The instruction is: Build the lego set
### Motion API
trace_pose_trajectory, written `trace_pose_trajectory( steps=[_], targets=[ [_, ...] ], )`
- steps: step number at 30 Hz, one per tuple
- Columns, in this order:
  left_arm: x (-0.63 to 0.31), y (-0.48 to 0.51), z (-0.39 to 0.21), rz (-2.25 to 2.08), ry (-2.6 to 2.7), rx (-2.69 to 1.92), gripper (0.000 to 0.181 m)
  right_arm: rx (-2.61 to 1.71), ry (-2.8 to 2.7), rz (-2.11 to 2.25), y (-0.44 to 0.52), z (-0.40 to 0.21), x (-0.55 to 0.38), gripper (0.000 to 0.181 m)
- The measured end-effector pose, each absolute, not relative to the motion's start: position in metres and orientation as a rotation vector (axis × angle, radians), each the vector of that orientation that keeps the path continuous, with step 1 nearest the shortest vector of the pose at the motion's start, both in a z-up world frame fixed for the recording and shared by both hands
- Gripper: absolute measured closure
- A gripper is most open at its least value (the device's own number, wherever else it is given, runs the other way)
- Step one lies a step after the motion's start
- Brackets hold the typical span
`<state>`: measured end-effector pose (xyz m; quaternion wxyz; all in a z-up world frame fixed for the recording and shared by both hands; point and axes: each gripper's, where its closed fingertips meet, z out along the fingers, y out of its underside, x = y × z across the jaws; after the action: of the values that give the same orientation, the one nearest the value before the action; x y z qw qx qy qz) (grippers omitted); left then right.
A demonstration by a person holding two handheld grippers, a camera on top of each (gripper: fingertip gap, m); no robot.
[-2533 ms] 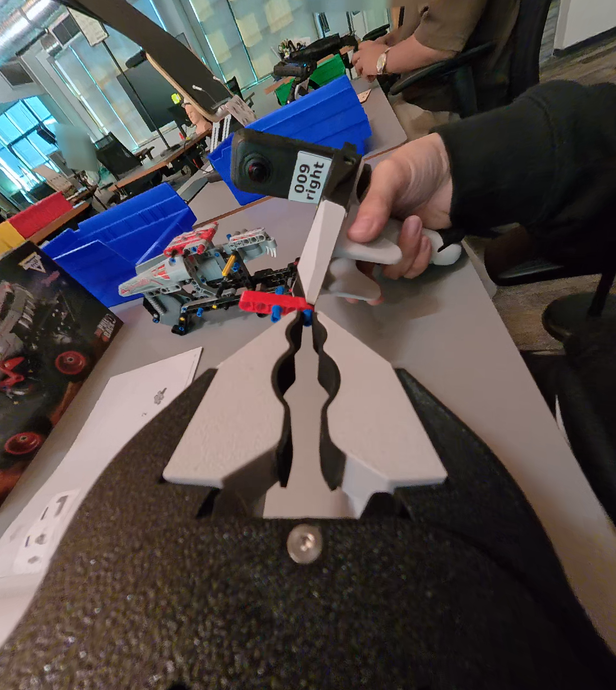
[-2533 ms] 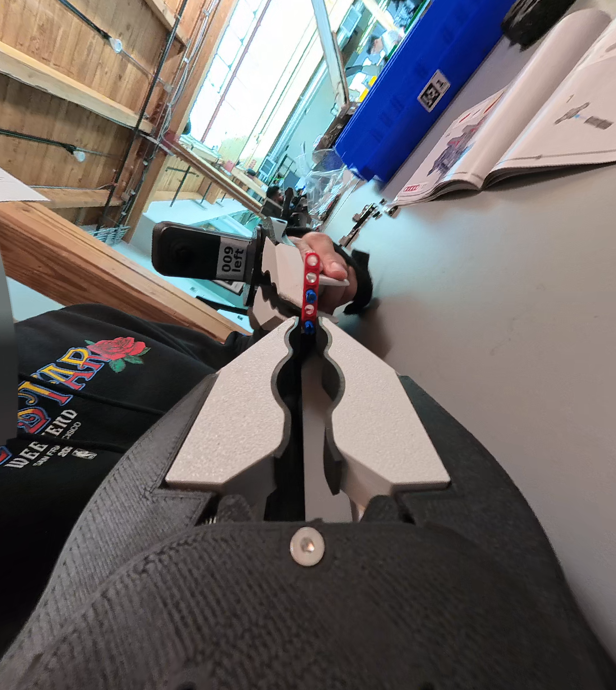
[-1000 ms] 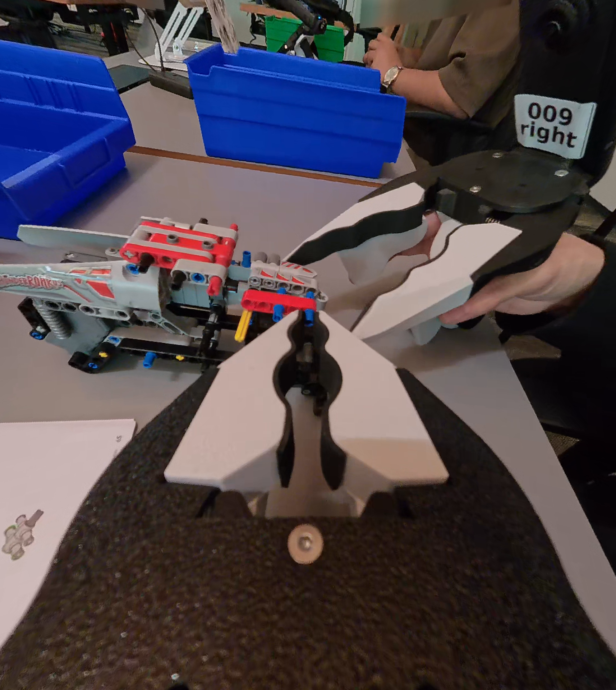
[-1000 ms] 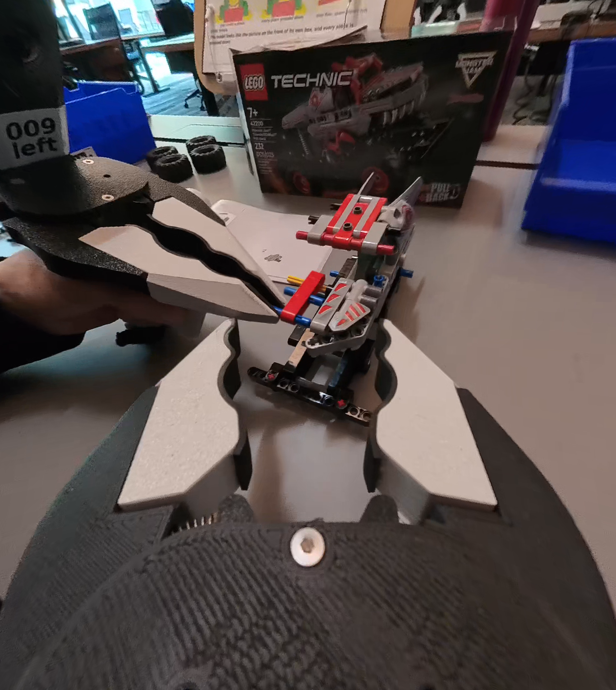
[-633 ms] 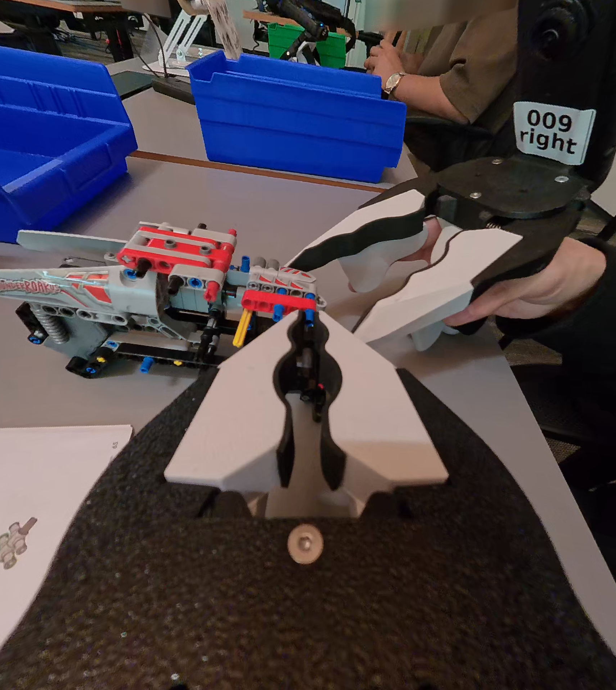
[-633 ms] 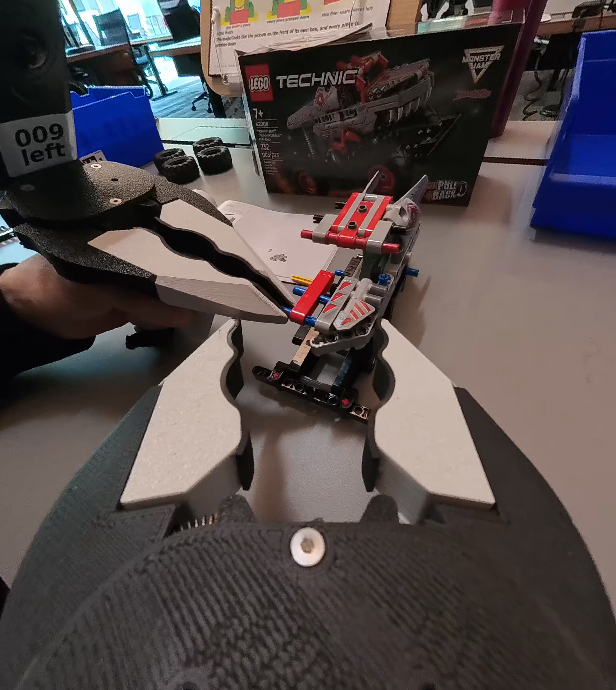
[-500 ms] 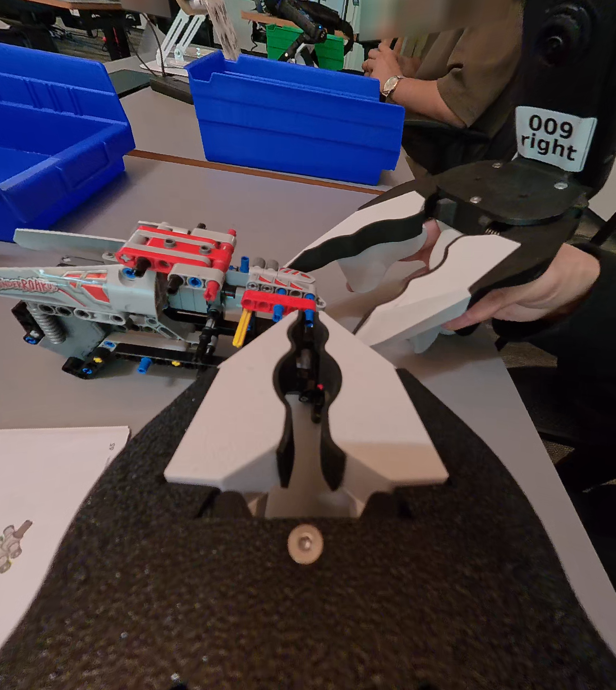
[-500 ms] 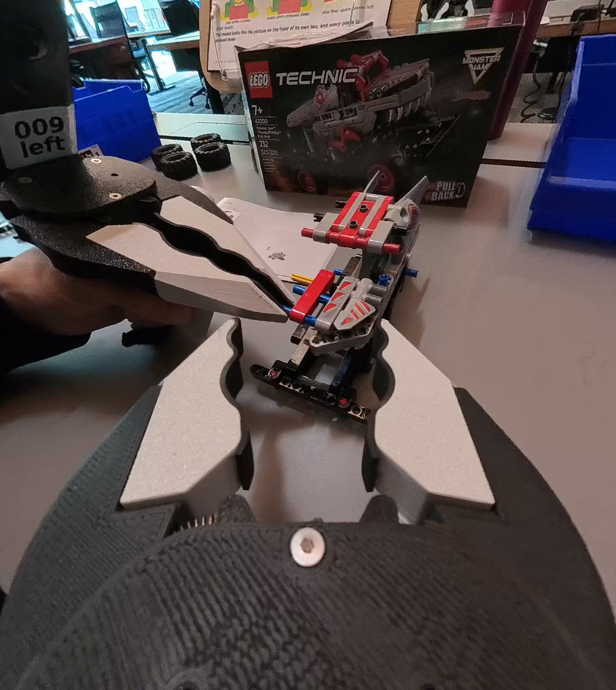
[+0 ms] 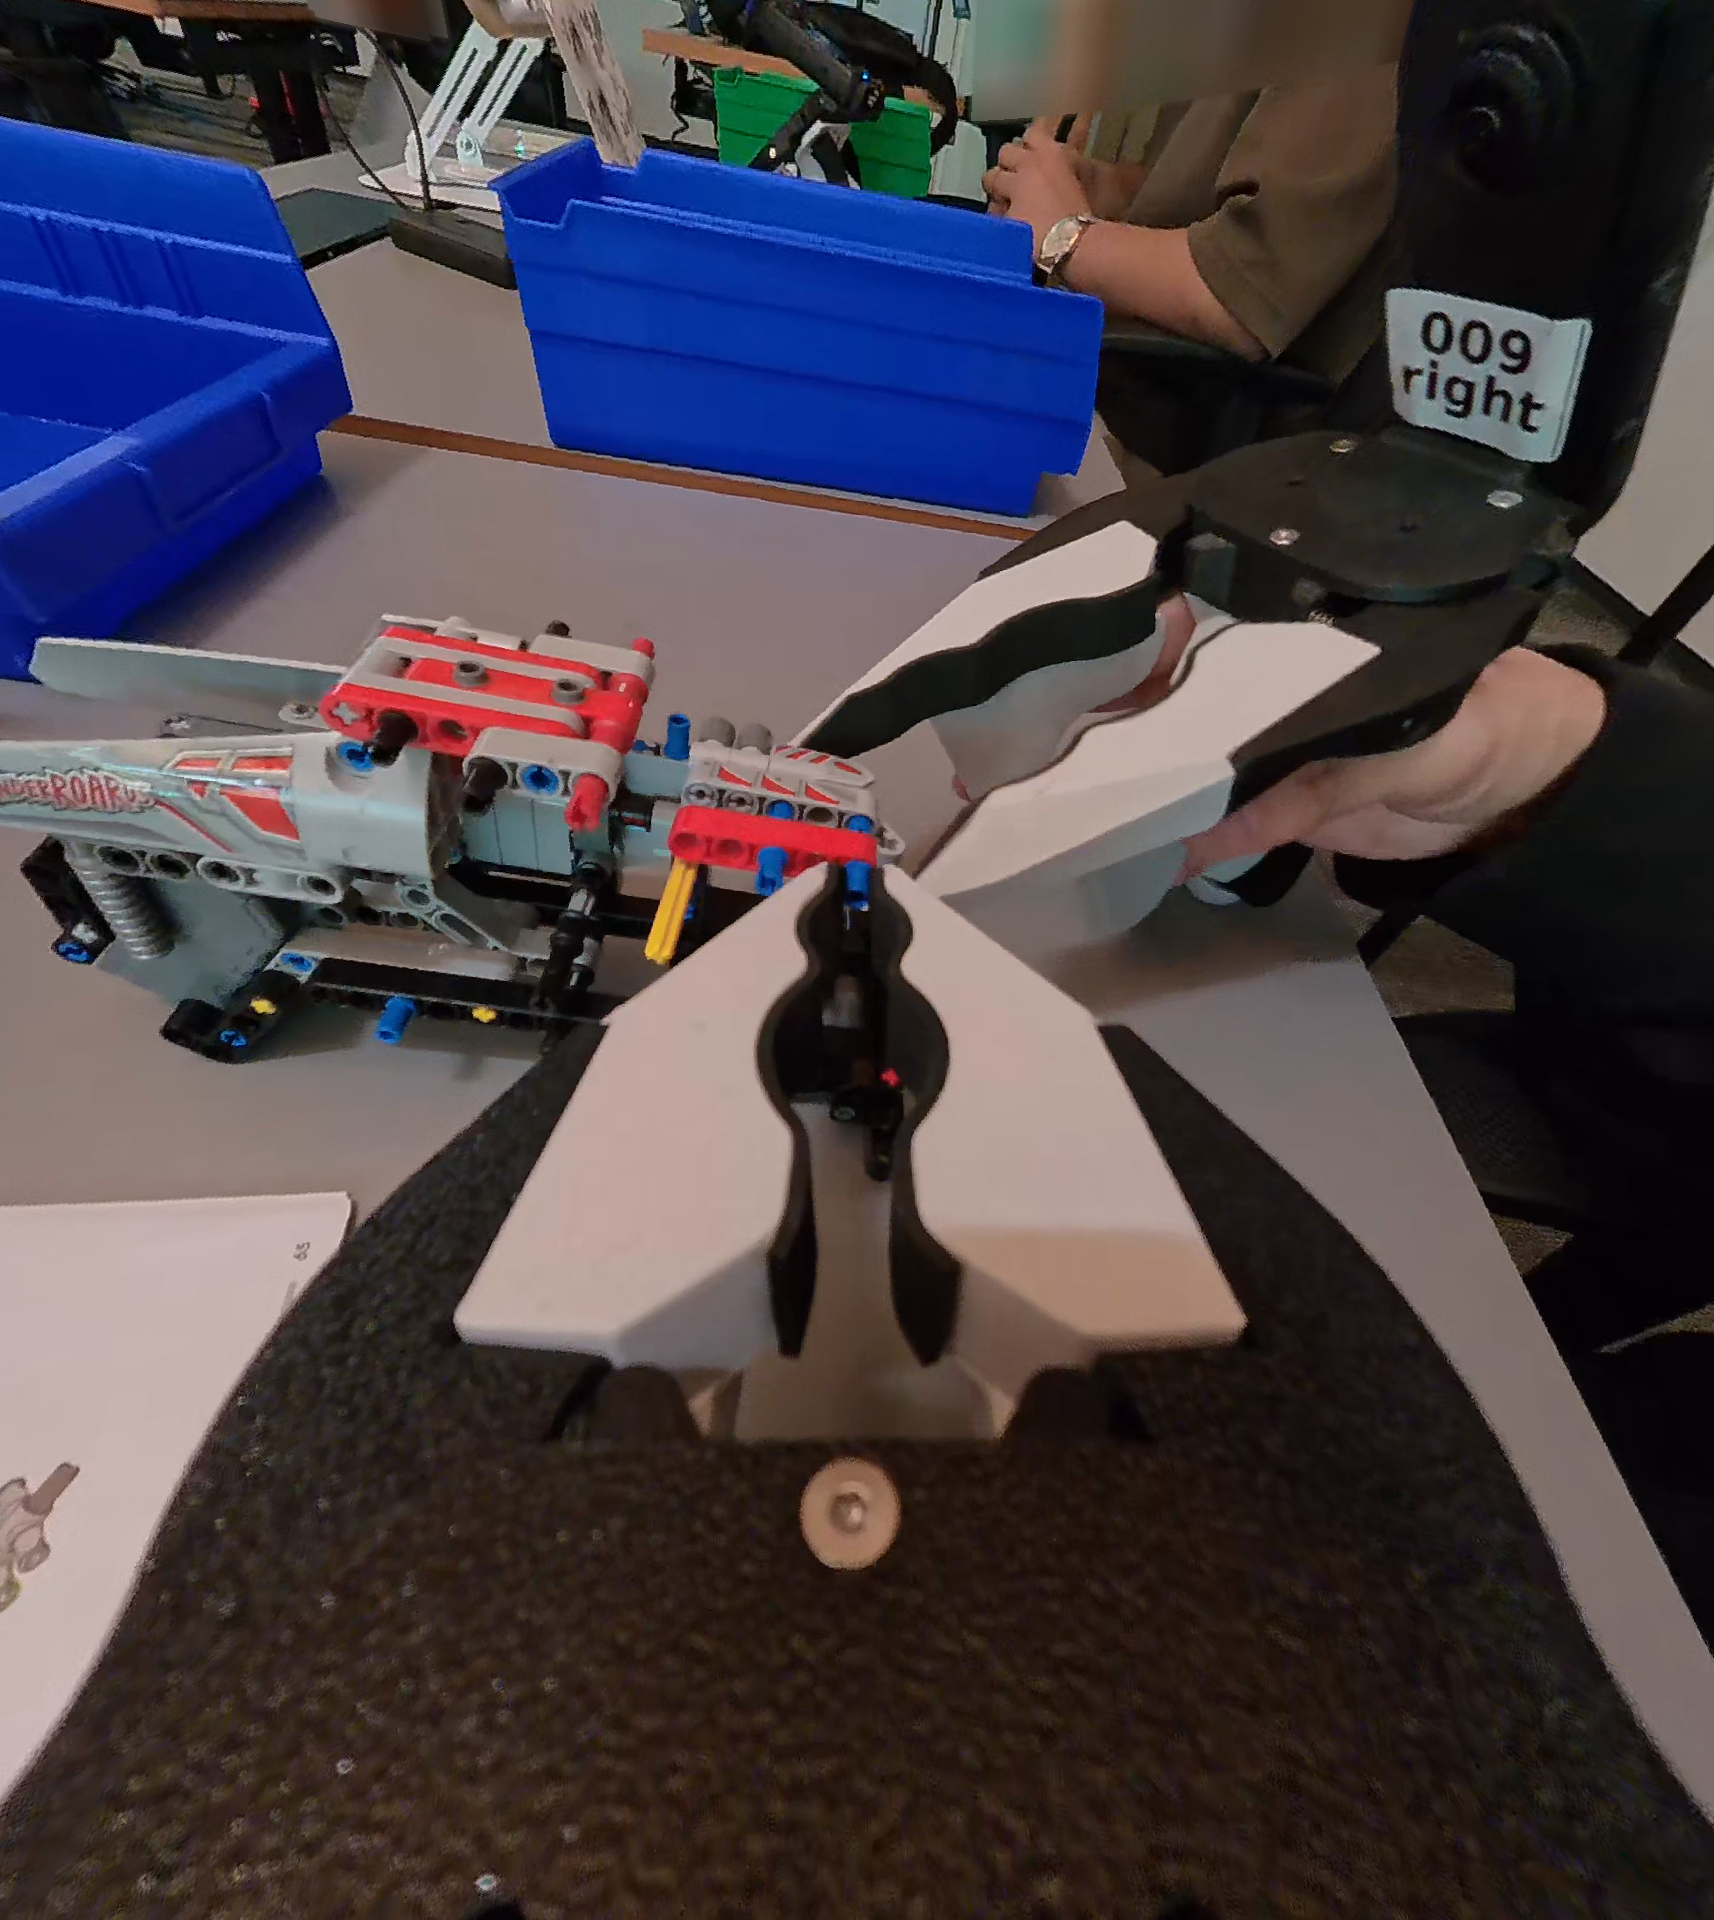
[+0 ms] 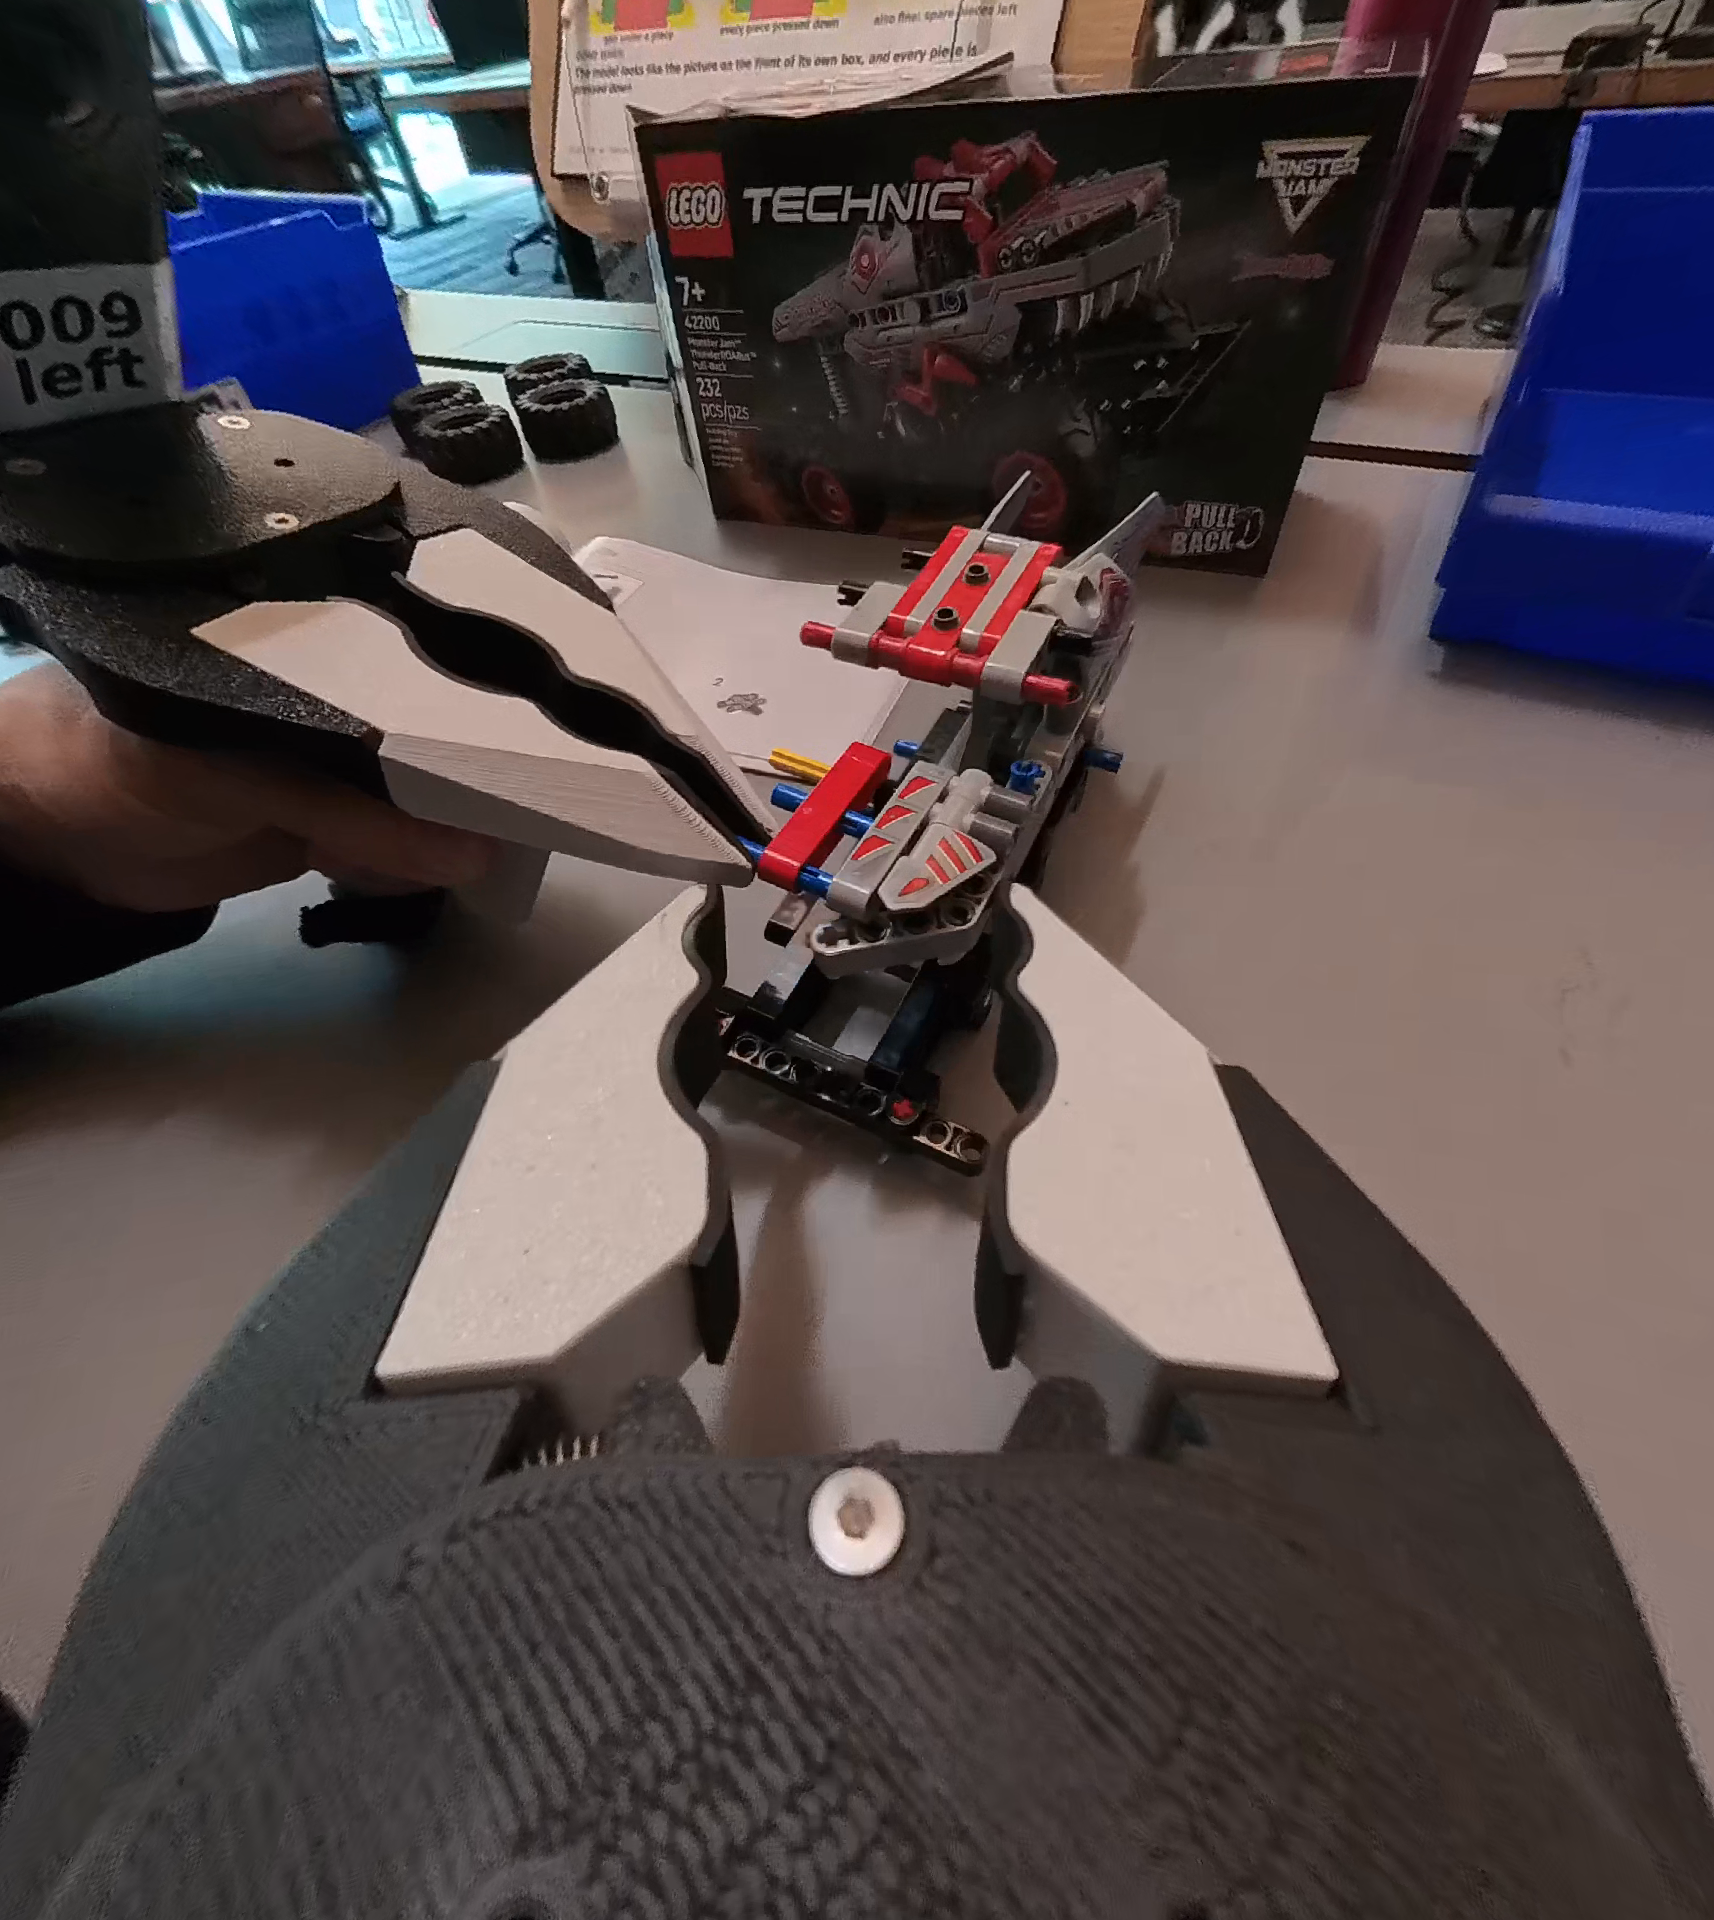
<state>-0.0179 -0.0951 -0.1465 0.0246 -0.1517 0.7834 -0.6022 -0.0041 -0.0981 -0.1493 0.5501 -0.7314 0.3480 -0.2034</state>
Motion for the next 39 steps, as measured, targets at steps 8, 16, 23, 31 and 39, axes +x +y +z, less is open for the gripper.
trace_pose_trajectory(
  steps=[8, 16, 23, 31, 39],
  targets=[
    [-0.018, -0.096, -0.145, -1.866, 2.409, -0.458, 0.180, -1.586, 0.863, -0.430, -0.132, -0.117, 0.005, 0.135],
    [-0.019, -0.095, -0.144, -1.871, 2.397, -0.452, 0.180, -2.079, 0.349, -0.872, -0.149, -0.139, 0.014, 0.133],
    [-0.020, -0.096, -0.143, -1.865, 2.379, -0.435, 0.180, -2.118, 0.250, -1.102, -0.144, -0.146, 0.037, 0.153],
    [-0.020, -0.096, -0.141, -1.847, 2.341, -0.423, 0.180, -1.637, 0.844, -0.388, -0.156, -0.112, 0.037, 0.173],
    [-0.016, -0.093, -0.144, -1.813, 2.342, -0.457, 0.179, -1.485, 0.984, 0.128, -0.132, -0.133, 0.015, 0.156]
  ],
)
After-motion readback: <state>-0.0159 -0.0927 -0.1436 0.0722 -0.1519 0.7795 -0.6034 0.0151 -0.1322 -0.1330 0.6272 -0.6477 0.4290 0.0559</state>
